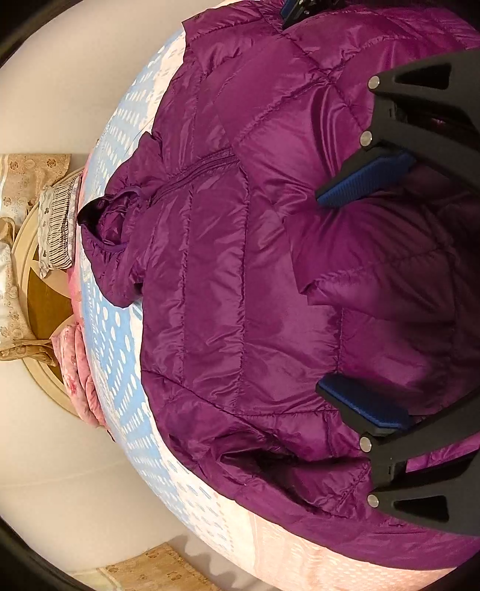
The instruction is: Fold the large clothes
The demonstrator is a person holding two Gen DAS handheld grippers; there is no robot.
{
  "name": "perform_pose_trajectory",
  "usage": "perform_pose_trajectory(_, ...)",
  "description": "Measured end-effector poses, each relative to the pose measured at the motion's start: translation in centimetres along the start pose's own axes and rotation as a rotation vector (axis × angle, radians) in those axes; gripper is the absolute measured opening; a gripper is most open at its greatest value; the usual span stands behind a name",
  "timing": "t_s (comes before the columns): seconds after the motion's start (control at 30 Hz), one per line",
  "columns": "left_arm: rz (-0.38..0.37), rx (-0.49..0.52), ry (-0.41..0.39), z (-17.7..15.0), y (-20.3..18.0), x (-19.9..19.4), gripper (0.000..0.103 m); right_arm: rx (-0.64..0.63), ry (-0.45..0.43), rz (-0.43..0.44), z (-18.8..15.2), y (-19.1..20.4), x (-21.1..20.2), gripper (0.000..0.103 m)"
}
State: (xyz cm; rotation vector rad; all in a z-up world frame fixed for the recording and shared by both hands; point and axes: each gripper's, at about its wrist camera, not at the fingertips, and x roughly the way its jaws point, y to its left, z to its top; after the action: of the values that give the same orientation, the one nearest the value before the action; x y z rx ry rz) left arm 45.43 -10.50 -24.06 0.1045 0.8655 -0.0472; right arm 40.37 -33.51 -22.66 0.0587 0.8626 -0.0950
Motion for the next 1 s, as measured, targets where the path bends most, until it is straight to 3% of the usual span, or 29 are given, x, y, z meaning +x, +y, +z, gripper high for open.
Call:
perform_pose_trajectory(0.23,-0.008,-0.006,0.005,0.1,0.2,0.3,0.095,-0.019,0.015,-0.021,0.3,0.5,-0.9,0.044)
perform_pose_trajectory(0.37,-0.010,-0.009,0.007,0.2,0.4,0.4,0.096,0.022,-0.036,0.023,0.5,1.8,-3.7,0.044)
perform_pose_trajectory(0.47,-0.010,-0.010,0.007,0.1,0.4,0.4,0.096,-0.082,-0.048,0.064,-0.1,4.9,-4.6,0.044)
perform_pose_trajectory(0.57,-0.012,-0.015,0.010,0.1,0.4,0.5,0.097,-0.156,-0.001,0.069,-1.4,6.8,-2.7,0.044)
perform_pose_trajectory(0.9,-0.030,-0.035,0.035,0.3,0.9,0.8,0.102,-0.146,0.028,0.064,-1.9,6.7,-1.0,0.046)
perform_pose_trajectory(1.0,-0.048,-0.035,0.034,0.7,2.4,-0.9,0.102,-0.121,0.021,0.093,-1.4,5.8,-2.4,0.049)
